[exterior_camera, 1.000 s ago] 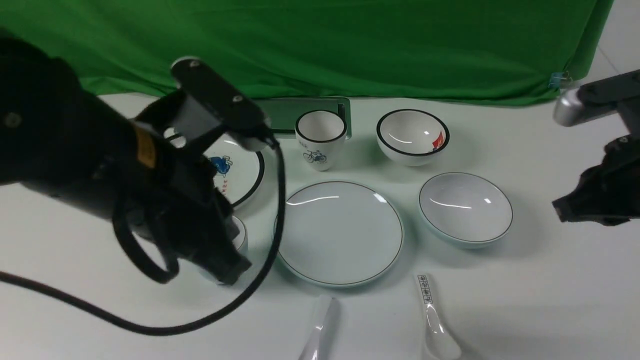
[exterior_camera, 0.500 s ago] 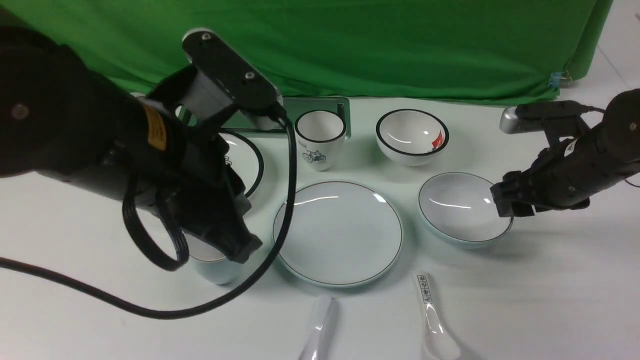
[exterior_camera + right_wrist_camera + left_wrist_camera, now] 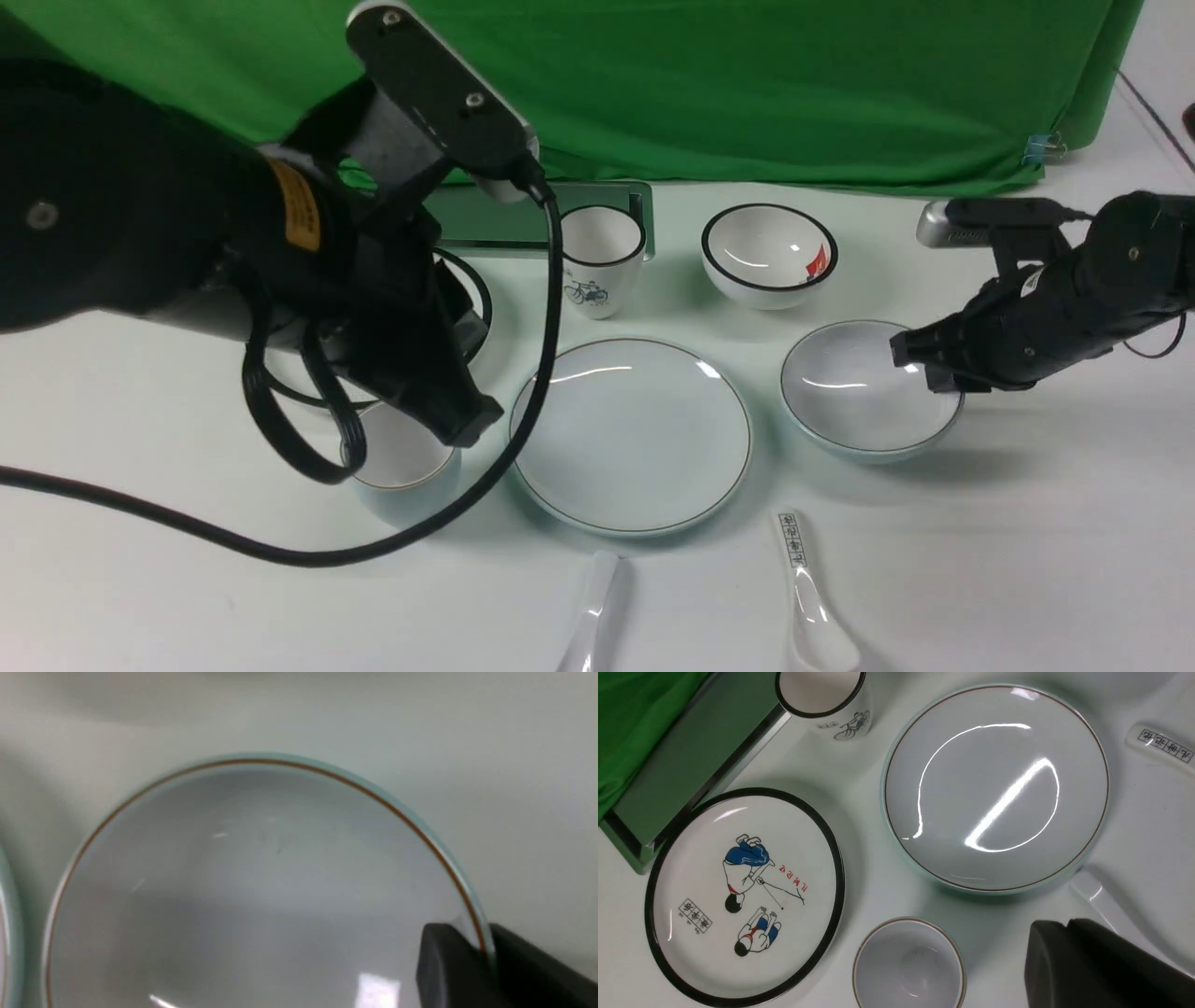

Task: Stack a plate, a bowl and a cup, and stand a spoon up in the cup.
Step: Use the right arm to grab a blue rice bowl, then use the right arm to put the blue rice bowl into the blue large plate in the middle, then use the left arm to grab a blue teacup, then use the left arm to put the blue teacup into the blue rice bowl in the middle

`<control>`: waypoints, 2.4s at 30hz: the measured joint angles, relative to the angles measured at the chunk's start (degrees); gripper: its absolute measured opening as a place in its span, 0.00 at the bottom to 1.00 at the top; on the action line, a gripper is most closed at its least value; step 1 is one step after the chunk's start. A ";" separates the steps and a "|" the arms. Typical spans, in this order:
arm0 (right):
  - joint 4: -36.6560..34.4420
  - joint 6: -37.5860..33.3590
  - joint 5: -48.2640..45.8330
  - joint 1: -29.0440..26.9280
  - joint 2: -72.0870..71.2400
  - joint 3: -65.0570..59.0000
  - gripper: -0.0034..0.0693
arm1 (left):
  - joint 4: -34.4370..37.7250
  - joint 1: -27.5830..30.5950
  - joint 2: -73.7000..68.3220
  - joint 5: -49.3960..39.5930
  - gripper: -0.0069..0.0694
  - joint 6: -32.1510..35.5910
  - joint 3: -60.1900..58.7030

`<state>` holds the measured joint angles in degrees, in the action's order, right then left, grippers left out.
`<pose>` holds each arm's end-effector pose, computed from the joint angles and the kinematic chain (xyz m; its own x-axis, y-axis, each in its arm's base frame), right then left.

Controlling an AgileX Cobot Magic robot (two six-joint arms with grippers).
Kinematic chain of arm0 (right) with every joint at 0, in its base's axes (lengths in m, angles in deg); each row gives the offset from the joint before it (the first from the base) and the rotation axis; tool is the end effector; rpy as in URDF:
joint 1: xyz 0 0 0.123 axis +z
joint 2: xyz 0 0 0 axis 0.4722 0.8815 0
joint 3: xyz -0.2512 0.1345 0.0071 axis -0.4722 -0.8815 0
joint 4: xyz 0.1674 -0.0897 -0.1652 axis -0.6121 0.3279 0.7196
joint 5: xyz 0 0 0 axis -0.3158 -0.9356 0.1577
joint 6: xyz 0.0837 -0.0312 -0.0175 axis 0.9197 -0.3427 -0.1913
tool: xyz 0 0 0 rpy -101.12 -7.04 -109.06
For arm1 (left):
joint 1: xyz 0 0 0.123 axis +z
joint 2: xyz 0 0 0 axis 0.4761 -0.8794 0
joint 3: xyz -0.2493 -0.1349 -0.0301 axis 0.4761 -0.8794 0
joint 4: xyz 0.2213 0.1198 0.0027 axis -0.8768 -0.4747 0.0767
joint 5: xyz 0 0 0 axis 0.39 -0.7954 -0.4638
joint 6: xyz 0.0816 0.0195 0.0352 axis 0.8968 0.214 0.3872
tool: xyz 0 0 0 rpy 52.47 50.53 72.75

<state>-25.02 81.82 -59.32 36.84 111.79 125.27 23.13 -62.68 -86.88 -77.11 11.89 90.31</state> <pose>0.3809 0.0656 0.1935 -0.8312 -0.0422 -0.5543 -0.1270 0.9852 0.1155 0.2240 -0.1461 0.3556 -0.4121 0.6541 -0.6342 0.6907 0.6783 0.2508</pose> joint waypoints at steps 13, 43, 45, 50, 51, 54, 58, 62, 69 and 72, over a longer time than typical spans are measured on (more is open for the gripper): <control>-14.57 -16.31 -9.04 12.83 -3.56 9.05 0.15 | -5.69 0.00 0.00 -0.20 0.05 -6.45 -0.07; -7.12 -16.09 -17.61 17.62 4.19 20.80 0.71 | 6.62 18.34 -7.86 -2.55 0.50 -9.47 -2.92; -4.09 -16.15 -21.91 17.54 1.27 21.56 0.71 | 6.82 18.34 -10.51 -2.14 0.59 -9.37 -2.92; 0.95 -16.10 -29.85 17.50 -5.41 21.84 0.66 | 3.12 18.39 -16.95 -0.03 0.69 -12.44 -2.92; 1.30 -16.10 -30.78 17.50 -6.35 21.84 0.64 | 2.82 18.45 -18.10 0.30 0.68 -12.87 -2.92; 1.63 -16.10 -31.98 17.50 -8.16 21.84 0.60 | 2.71 18.64 -21.06 1.25 0.62 -13.21 -2.92; 1.75 -16.10 -32.33 17.50 -8.64 21.84 0.56 | 2.71 18.79 -23.77 2.36 0.41 -13.20 -2.92; 1.75 -16.10 -33.87 17.50 -8.77 21.84 0.50 | 2.71 18.79 -24.91 2.39 0.10 -11.69 -2.85; 1.75 -16.10 -39.00 17.44 -10.21 21.84 0.43 | 6.20 17.25 -21.12 -1.61 0.08 -9.25 3.94; 1.75 -16.10 -39.15 17.44 -12.51 21.84 0.41 | 12.00 12.82 -20.60 -0.37 0.08 -4.30 9.95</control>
<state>-23.28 65.72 -98.47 54.28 99.28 147.11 35.12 -49.86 -107.48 -77.48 7.59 100.26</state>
